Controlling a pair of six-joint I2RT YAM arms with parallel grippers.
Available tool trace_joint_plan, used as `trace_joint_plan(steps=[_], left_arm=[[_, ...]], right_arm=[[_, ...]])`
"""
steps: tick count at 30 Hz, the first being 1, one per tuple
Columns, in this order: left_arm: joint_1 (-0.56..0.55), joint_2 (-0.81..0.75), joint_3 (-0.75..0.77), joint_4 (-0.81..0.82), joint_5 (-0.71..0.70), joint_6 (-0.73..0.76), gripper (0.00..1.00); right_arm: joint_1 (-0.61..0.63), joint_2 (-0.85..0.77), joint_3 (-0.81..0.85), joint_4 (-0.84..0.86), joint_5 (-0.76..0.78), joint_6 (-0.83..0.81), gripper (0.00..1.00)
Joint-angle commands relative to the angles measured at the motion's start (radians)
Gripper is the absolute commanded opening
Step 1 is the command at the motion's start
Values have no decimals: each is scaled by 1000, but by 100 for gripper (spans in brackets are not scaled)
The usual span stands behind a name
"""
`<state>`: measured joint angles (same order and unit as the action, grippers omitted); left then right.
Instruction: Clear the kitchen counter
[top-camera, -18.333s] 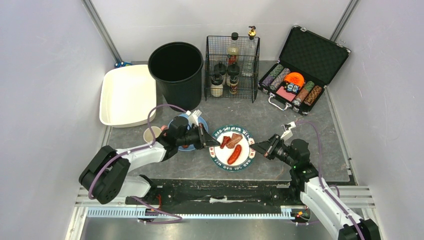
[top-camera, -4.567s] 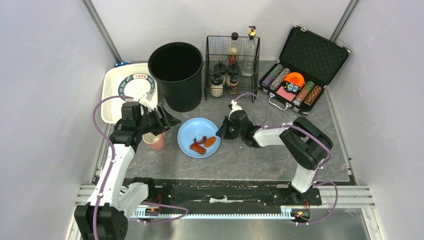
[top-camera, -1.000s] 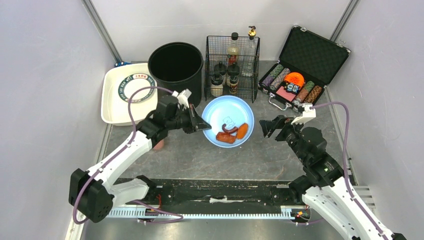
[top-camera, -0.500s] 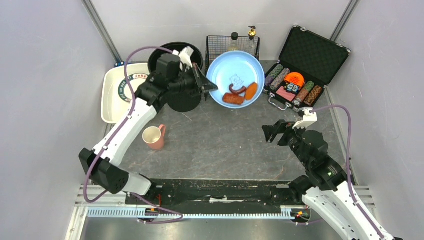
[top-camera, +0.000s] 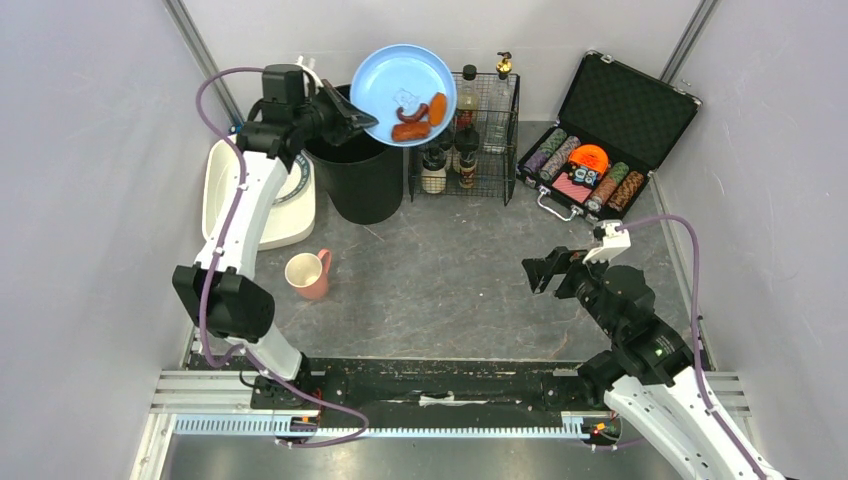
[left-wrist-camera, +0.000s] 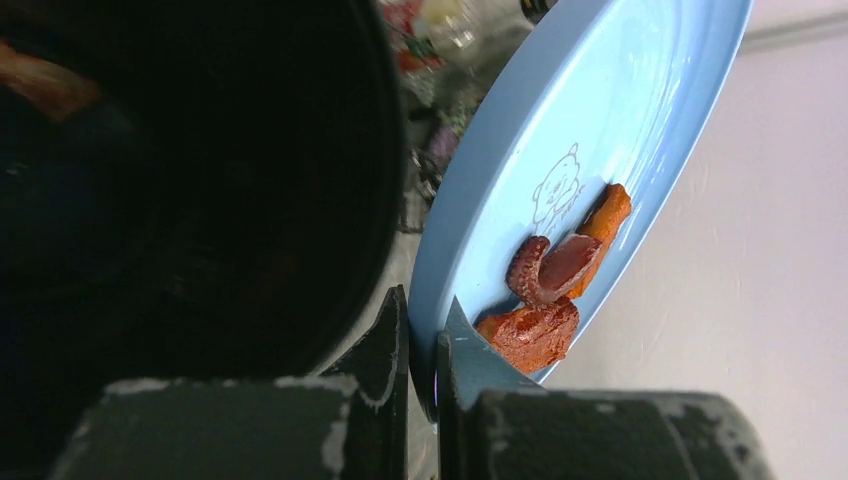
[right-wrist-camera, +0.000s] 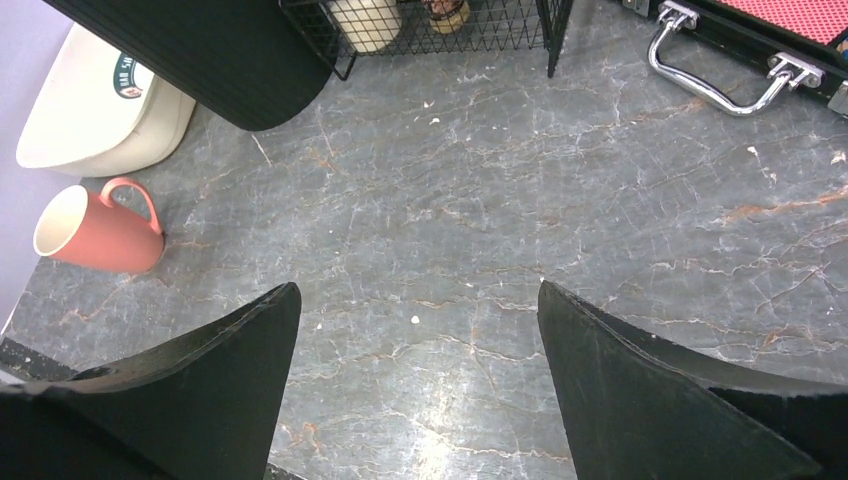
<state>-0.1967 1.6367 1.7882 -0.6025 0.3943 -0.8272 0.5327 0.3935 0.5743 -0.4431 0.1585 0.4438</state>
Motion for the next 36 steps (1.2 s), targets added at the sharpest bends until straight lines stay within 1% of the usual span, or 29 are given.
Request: trace_joint_plan(steps=[1, 7, 14, 17, 21, 25, 31, 36], left_arm=[[84, 16, 81, 20, -27, -62, 2], [153, 25, 85, 11, -183, -24, 2], [185, 60, 82, 14, -321, 39, 2], [184, 50, 62, 34, -373, 86, 2], [183, -10, 0, 83, -483, 158, 2], [179, -60, -43, 108, -556, 219, 2], [123, -135, -131, 182, -703, 347, 2], [83, -165, -164, 228, -793, 430, 2]], right_arm=[[-1, -4, -13, 15, -25, -15, 90], [-1, 0, -25, 11, -9, -32, 91], [-1, 5, -34, 12, 8, -53, 91], [0, 5, -40, 10, 16, -62, 91], [-1, 9, -58, 28, 14, -64, 91], [-1, 32, -69, 51, -5, -61, 91], [-2, 56, -92, 87, -28, -53, 91], [0, 68, -94, 94, -40, -52, 91]])
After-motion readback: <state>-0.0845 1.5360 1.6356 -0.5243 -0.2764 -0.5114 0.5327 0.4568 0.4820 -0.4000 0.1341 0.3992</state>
